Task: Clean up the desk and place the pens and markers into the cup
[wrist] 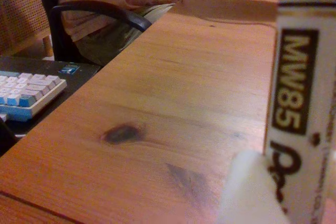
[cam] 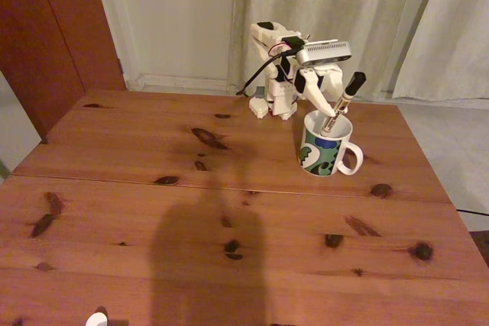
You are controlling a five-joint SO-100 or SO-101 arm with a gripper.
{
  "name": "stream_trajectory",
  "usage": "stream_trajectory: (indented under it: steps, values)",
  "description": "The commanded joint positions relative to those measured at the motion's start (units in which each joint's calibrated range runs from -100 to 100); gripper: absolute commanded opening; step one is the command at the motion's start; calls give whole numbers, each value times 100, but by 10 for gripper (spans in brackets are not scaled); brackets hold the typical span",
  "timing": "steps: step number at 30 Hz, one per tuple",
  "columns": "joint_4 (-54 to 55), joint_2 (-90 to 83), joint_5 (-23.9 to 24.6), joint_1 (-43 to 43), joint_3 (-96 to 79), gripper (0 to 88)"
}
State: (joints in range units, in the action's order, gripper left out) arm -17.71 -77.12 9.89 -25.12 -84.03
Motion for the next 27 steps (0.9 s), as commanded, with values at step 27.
stream_trajectory:
  steps: [27]
  values:
    - [167,-617,258,1591,387,7]
